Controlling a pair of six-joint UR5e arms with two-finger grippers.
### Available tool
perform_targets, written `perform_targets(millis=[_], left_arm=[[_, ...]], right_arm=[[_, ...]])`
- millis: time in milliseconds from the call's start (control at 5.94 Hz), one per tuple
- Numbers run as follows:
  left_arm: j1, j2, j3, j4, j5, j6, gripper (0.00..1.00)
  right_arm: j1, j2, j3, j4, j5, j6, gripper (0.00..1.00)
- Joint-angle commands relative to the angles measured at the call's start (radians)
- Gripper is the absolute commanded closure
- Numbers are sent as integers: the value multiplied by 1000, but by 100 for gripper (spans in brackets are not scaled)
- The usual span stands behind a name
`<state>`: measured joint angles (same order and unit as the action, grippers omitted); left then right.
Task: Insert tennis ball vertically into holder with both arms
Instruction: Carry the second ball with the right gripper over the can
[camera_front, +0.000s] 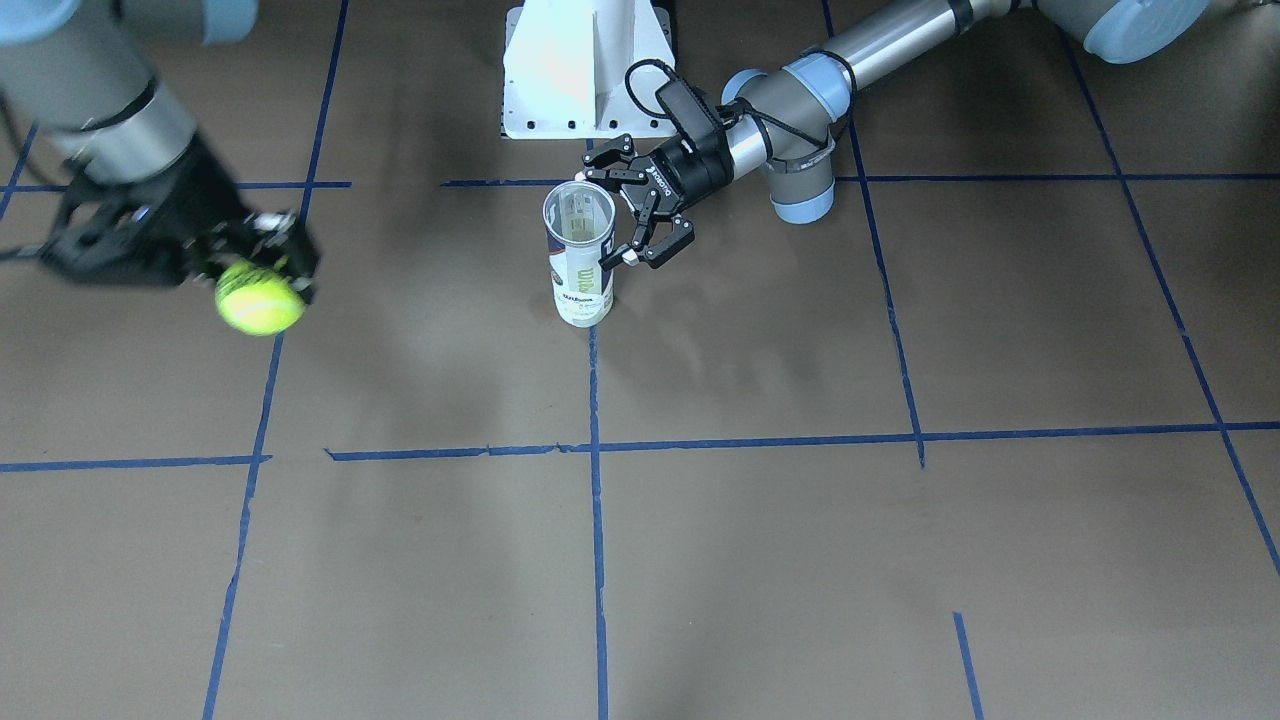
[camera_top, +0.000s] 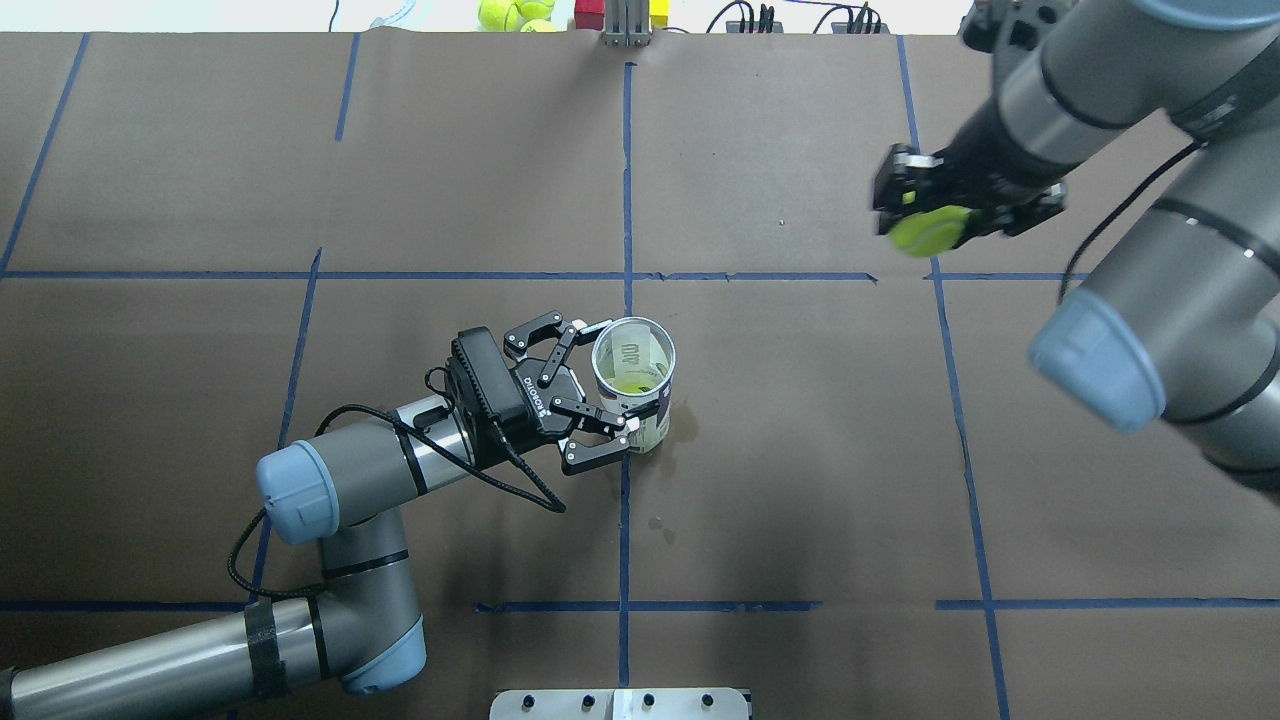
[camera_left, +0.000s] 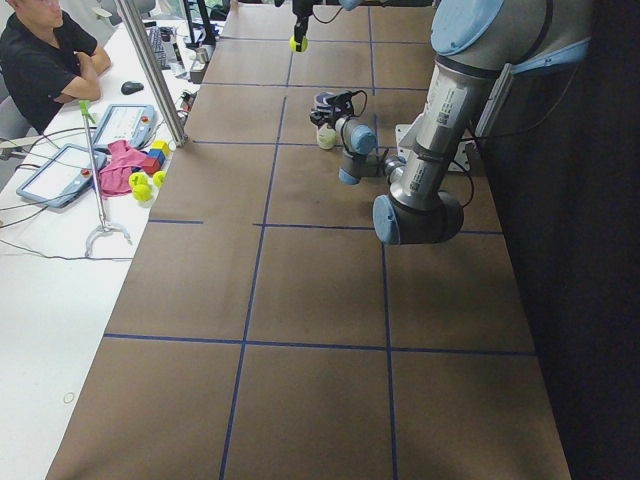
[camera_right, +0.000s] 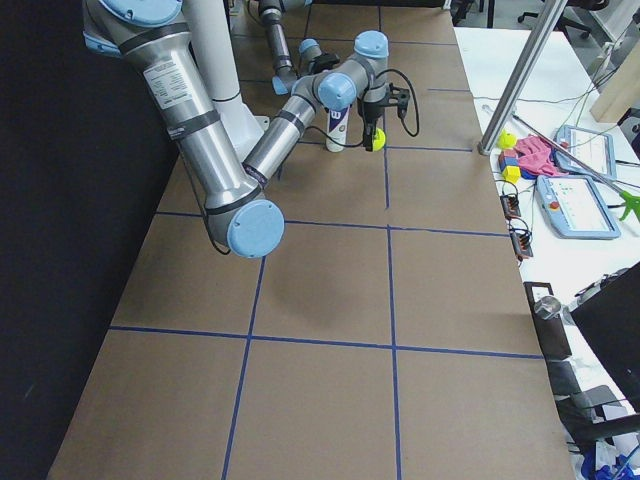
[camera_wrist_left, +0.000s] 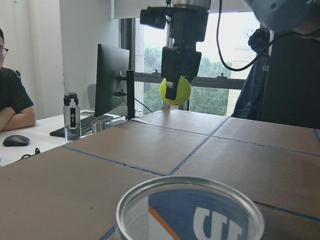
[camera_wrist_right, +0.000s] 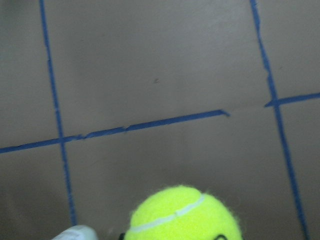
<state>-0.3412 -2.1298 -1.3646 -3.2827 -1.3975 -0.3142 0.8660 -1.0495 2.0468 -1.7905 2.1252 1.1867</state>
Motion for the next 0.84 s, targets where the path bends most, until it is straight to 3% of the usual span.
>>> perform_targets(millis=[0, 337, 673], left_arm=[[1, -1, -2, 0, -1, -5, 0], [2, 4, -5, -5, -2, -5, 0], [4, 5, -25, -23, -8, -6, 0]], right_arm=[[-144, 123, 35, -15, -80, 220, 100], [-243, 181, 10, -10, -180, 302, 100], [-274, 244, -65, -7, -192, 321, 100]])
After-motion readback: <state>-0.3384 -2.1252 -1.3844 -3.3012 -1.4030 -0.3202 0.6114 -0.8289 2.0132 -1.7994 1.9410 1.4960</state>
